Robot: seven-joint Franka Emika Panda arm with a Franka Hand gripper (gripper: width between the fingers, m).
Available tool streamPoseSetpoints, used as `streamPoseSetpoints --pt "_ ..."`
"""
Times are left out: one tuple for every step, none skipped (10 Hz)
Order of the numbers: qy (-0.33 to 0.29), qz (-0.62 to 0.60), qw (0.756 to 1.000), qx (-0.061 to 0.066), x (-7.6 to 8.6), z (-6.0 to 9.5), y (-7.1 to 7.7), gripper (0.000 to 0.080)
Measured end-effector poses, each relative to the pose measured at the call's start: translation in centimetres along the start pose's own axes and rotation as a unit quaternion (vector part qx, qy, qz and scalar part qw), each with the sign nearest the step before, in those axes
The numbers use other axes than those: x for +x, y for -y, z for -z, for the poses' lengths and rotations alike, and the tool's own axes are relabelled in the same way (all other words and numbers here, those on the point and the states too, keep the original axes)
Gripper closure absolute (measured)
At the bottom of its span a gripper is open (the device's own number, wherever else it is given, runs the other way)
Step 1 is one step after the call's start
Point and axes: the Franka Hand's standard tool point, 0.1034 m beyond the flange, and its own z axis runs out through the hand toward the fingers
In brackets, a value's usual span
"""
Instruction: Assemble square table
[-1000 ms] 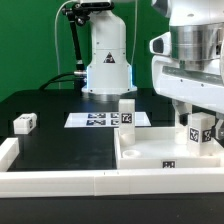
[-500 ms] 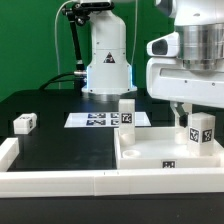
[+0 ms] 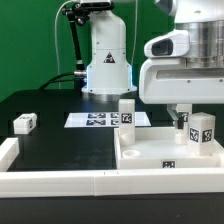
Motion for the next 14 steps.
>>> streamPoseSetpoints --pt "0.001 0.037 0.999 0.000 -0.09 -0.10 -0.02 0.0151" --pt "0.001 0.060 0.998 0.000 -0.18 -0.17 0.00 0.0151" --pt "0.001 0.092 0.996 -0.002 -0.19 -0.18 -0.03 0.0151" --pt "0.001 0.129 0.992 -0.006 -0.17 -0.18 -0.08 0.0151" --pt "0.001 0.153 0.988 -0.006 -0.17 -0.18 -0.09 0.0151" --pt "0.001 0.185 0.983 -0.009 -0.13 -0.17 -0.19 0.0151" --pt "0.001 0.220 0.975 -0.010 -0.07 -0.16 -0.34 0.0151" --pt "0.001 0.246 0.969 -0.010 0.00 -0.13 -0.45 0.0151" --pt "0.001 0.252 0.968 -0.010 0.03 -0.12 -0.48 0.0151" --pt "0.001 0.255 0.967 -0.010 0.04 -0.12 -0.53 0.0240" --pt "0.001 0.254 0.967 -0.010 0.05 -0.12 -0.55 0.0373" --pt "0.001 0.254 0.967 -0.010 0.06 -0.12 -0.56 0.0373" --pt "0.001 0.249 0.969 -0.010 0.06 -0.12 -0.57 0.0511" --pt "0.001 0.235 0.972 -0.010 0.06 -0.13 -0.57 0.0511"
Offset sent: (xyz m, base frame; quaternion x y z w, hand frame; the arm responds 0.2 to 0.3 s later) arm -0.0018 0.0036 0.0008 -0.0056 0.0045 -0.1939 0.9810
